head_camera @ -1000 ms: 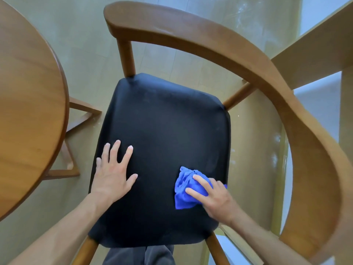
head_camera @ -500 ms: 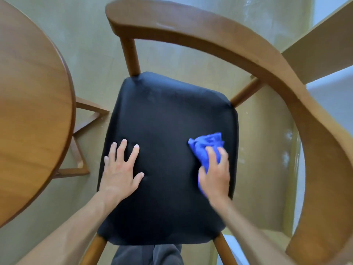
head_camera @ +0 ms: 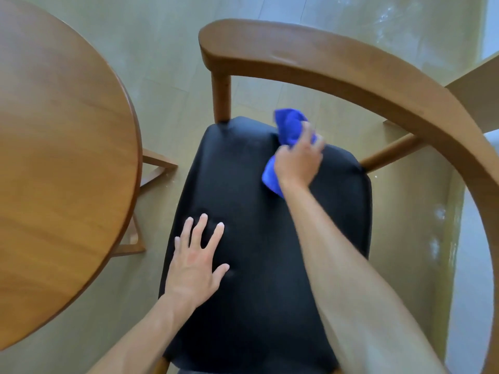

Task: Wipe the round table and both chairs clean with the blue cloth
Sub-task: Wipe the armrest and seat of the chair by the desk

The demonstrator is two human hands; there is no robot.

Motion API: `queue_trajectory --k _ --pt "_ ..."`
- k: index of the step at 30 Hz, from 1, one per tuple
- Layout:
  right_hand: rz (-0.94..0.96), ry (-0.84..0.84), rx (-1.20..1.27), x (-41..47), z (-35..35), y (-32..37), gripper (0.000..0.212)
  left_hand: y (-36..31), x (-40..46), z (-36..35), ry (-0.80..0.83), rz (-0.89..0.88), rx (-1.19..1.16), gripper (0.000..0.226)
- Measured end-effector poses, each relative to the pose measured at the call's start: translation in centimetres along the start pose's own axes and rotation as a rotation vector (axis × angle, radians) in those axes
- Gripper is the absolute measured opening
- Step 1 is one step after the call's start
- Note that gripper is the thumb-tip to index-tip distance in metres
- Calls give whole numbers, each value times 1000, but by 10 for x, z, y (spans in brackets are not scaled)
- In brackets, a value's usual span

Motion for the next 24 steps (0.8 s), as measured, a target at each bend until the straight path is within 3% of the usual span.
queue_trajectory --k 4,7,10,14,16,18,20,22,24 --pt "787 299 -362 -82 -65 77 55 3 1 -1 7 -3 0 85" --pt "901 386 -407 -65 -55 59 57 3 1 0 -13 -2 -7 86" --pt "802 356 -379 -32 -11 6 56 3 1 2 -13 4 -12 86" --pt "490 201 -250 -20 58 -99 53 2 2 2 10 18 19 86" --pt "261 100 -153 -31 87 -150 53 3 2 2 18 20 15 86" --pt "-82 -33 -30 -59 103 -190 55 2 2 4 37 19 15 86" --pt "-336 -144 59 -107 98 -203 57 2 2 8 69 21 -1 85" --pt "-298 -118 67 -165 75 -177 58 5 2 13 89 17 -50 79" --pt "-98 57 61 -227 41 -130 58 13 4 22 75 -24 -148 68"
Point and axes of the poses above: each hand's wrist, its own x-axis towards the middle knuckle, its own z-axis out of the back of the hand, y = z × x, the point moved 4 cm from there along x, towards the middle knuckle, and after that the axes turned 4 degrees about x, right-handed, at the moved point
